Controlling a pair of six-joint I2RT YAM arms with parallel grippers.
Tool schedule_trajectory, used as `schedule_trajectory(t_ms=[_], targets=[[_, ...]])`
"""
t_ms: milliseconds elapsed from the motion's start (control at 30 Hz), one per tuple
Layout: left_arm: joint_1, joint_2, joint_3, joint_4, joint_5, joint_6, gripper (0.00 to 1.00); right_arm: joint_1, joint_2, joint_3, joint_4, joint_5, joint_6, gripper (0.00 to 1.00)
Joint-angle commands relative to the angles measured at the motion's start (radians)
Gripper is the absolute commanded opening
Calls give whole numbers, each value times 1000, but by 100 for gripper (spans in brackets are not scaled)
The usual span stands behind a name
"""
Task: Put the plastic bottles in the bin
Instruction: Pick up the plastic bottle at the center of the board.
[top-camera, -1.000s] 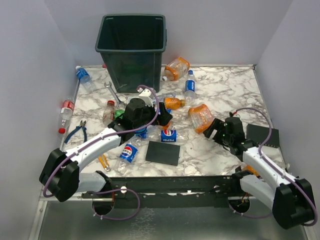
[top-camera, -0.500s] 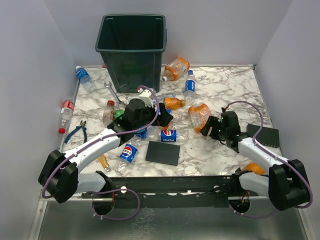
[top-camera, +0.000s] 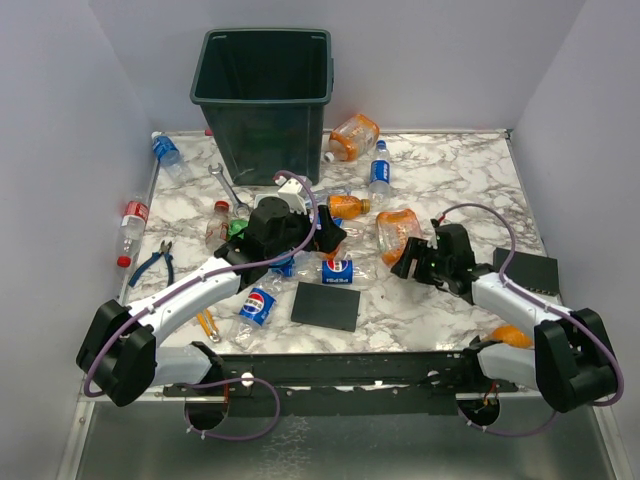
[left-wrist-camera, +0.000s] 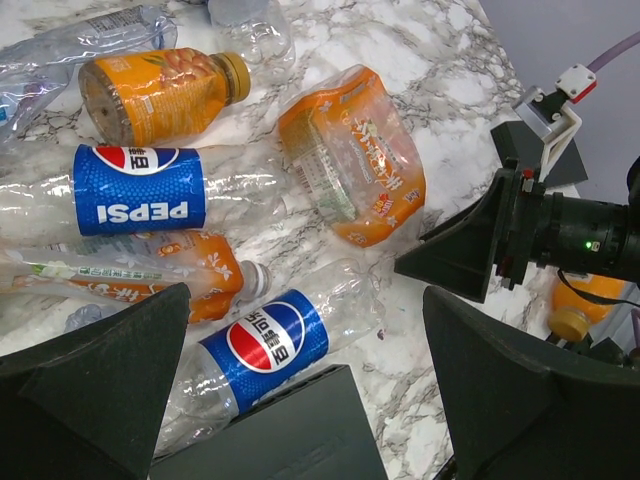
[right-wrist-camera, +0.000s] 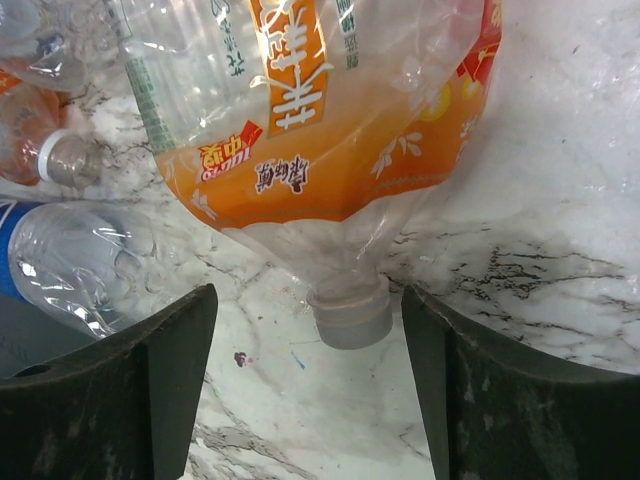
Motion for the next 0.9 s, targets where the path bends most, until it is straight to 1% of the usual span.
schedule_trajectory(t_ms=[0, 267, 367, 467, 533, 600, 733, 867], targets=[[-6, -6, -10, 25, 22, -4, 99, 12, 17, 17, -59, 45, -3, 76], [-7, -5, -13, 25, 17, -5, 99, 85, 94, 55, -73, 122, 4, 54], [-7, -7, -13, 25, 14, -3, 99, 92, 116, 66, -77, 148, 11, 50], [-7, -9, -14, 26, 12, -1, 99, 96, 141, 79, -83, 159, 13, 48], [-7, -8, -12, 26, 11, 0, 99, 102, 157, 89, -88, 197, 15, 47], [-7, -8, -13, 26, 10, 0, 99, 109, 171, 98, -94, 209, 17, 43], [-7, -9, -15, 25, 5, 2, 99, 117, 163, 104, -115, 234, 33, 28], [-7, -13, -18, 26, -6, 7, 99, 117, 86, 109, -175, 243, 42, 15]])
